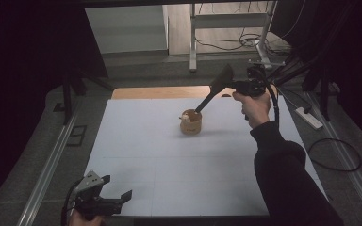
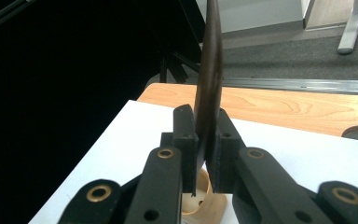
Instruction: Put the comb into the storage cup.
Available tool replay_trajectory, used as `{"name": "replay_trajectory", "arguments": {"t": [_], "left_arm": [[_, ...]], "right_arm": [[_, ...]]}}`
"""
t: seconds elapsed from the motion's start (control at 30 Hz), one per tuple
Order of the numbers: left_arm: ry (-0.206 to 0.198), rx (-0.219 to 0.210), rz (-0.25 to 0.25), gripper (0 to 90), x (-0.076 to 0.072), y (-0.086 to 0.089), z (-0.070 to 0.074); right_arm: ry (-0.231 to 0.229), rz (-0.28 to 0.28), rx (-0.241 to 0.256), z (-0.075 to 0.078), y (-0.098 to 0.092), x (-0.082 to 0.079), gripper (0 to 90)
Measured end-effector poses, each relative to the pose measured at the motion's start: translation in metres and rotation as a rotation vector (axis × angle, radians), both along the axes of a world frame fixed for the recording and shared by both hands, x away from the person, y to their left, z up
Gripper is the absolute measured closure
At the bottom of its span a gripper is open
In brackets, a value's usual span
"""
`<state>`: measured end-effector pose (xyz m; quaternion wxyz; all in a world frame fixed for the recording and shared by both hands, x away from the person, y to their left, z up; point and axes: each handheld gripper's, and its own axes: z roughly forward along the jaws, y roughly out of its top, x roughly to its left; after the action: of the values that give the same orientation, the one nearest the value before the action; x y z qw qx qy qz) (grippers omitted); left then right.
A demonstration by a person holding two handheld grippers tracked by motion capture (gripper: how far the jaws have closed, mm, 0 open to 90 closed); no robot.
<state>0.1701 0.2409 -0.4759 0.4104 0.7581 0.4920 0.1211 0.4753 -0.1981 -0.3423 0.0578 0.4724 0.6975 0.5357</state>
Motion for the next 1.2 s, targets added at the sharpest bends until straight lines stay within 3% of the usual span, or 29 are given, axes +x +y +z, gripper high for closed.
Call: {"name": "replay_trajectory", "arguments": {"t": [0.8,1.2], "left_arm": [[0.006,-0.011,0.004,0.4,0.001,0.001,0.0],[0.008,-0.01,0.004,0.6,0.001,0.001,0.0]], "right_arm": [[0.007,0.012,-0.033,-0.019,0.024,0.008,83.6],[0.007,0.029,-0.076,-0.033,0.04,0.008,83.6]]}}
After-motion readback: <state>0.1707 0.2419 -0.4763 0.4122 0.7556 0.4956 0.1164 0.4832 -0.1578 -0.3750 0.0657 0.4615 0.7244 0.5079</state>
